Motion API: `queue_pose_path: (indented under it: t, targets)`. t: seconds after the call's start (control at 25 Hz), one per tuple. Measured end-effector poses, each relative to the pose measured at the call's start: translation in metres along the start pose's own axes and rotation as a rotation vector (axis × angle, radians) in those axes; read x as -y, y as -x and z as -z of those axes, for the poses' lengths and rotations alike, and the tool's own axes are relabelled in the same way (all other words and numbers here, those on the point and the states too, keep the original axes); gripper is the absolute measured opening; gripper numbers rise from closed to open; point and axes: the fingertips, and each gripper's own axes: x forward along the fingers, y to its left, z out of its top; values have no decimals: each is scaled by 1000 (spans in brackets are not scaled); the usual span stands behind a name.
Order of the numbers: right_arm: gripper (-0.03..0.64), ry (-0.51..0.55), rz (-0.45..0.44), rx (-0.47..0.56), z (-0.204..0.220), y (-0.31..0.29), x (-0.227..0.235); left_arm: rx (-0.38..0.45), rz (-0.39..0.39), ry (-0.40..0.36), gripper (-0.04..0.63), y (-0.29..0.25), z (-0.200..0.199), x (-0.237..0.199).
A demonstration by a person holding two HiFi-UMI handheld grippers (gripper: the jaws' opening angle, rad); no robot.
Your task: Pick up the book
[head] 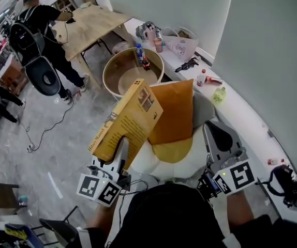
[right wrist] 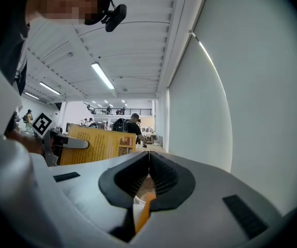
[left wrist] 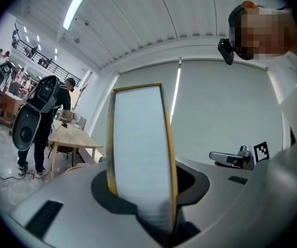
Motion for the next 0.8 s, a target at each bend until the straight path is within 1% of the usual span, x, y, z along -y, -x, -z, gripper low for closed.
queue_pose_path:
  t: [0.12, 0.36, 0.8]
  targets:
    - [15, 15, 8, 13, -8, 4, 4, 35, -5, -21, 153, 3, -10, 9]
    - [15, 41, 37, 21, -16, 9, 7, 86, 30, -28, 153, 4, -26, 24]
    - [15, 47, 60, 26, -21, 8, 9, 71, 65, -42, 153, 5, -29, 23]
